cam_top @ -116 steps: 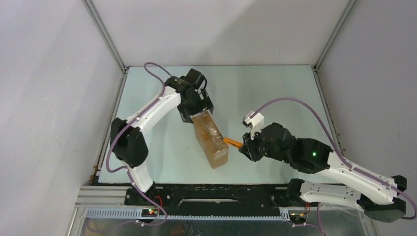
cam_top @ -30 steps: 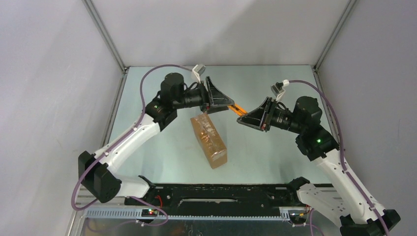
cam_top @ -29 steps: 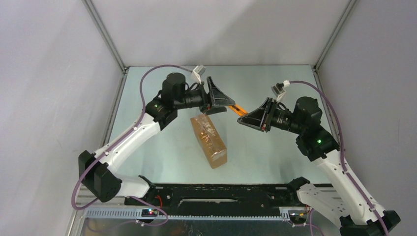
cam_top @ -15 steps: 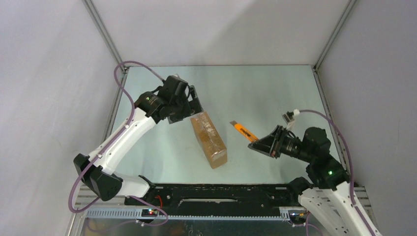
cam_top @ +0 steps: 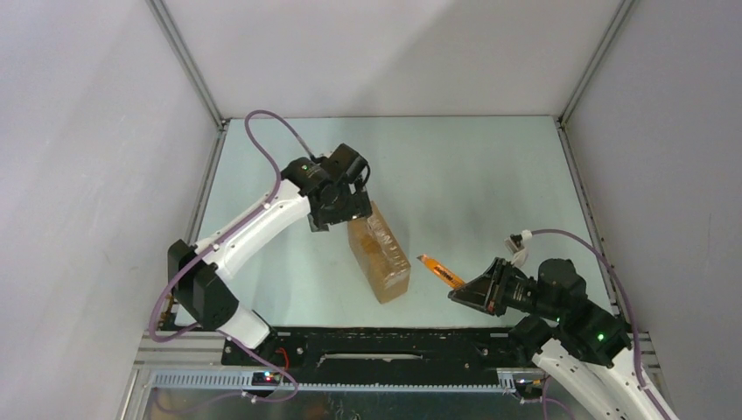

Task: Unpack the express box
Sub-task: Cut the express box at the center of the board.

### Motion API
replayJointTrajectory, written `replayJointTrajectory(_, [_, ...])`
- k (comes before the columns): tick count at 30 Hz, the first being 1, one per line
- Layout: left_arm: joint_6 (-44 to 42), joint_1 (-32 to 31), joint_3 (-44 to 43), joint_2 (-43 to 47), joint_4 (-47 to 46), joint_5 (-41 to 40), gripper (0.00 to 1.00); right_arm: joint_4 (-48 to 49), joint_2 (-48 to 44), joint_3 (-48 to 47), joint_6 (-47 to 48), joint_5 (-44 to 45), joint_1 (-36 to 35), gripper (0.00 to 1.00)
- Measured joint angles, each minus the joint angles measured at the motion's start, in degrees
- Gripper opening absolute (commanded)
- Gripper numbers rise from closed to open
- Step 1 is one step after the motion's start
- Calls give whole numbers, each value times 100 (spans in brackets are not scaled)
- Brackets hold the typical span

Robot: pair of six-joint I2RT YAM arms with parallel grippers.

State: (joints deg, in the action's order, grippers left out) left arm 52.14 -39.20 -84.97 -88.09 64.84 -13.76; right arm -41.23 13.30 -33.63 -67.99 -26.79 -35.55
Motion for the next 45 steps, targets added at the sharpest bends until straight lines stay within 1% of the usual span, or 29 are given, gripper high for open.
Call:
replayJointTrajectory(7, [658,-520,-238,0,310,-380,100,-466,-33,146,66,326,-4,0])
replayJointTrajectory(11, [981,-684,-238,0,424,-442,100,-494,-31,245,116,393,-33,0])
replayJointTrajectory(15, [1344,-835,-319,0,682,-697,100,-490,50,332,192,472,-79,0])
replayJointTrajectory(19, [1611,-942,-645,0,879,-890,100,-354,356,361,297,560,-153,0])
replayJointTrajectory(23, [1528,-938,-761,59,767,-994,100,-160,599,365,356,634,-254,0])
replayJointTrajectory(28, [1084,-933,-691,186,297,-881,100,39,765,369,396,804,-442,0])
replayJointTrajectory(34, [942,-960,-986,-385,350,-568,100,177,879,372,404,1023,-632,0])
replayJointTrajectory(37, [1021,-994,-1097,-680,605,-483,100,275,927,372,413,1095,-693,0])
replayJointTrajectory(41, [1095,-1027,-1408,-942,905,-437,100,389,1049,372,435,1193,-791,0])
replayJointTrajectory(45, [1150,-1043,-1539,-1102,973,-291,100,531,1215,374,448,1224,-892,0])
